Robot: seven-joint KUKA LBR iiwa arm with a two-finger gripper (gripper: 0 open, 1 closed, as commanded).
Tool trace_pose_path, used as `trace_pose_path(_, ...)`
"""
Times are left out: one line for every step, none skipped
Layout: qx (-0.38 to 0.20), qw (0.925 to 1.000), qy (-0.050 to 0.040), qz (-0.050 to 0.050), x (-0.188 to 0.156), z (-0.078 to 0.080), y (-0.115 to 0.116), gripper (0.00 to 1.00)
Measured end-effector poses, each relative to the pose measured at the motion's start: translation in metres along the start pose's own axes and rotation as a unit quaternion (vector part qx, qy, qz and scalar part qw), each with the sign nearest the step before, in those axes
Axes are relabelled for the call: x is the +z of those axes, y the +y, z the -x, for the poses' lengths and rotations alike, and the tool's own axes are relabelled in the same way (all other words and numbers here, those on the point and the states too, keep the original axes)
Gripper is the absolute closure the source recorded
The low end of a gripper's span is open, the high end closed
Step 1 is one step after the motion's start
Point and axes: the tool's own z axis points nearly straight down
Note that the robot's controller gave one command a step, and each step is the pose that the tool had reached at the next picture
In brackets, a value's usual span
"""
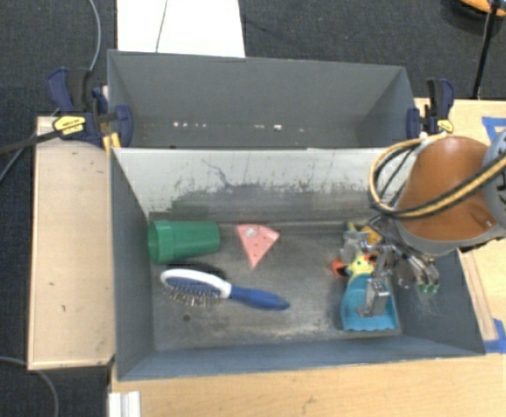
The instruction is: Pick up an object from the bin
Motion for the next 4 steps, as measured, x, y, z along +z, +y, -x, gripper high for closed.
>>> trace_pose_path(-0.008, 1.0, -0.0043, 0.001, 0.024, 0.001, -0.007, 0.0)
trace_pose_path(-0.075, 0.9972, -0.0028, 0.001, 0.036, 0.002, -0.013, 0.0)
trace_pose_path(-0.104, 0.9946, -0.0028, 0.0, 0.037, 0.002, -0.015, 0.0)
trace_pose_path(-0.141, 0.99, -0.0038, 0.0, 0.039, -0.017, -0.021, 0.0)
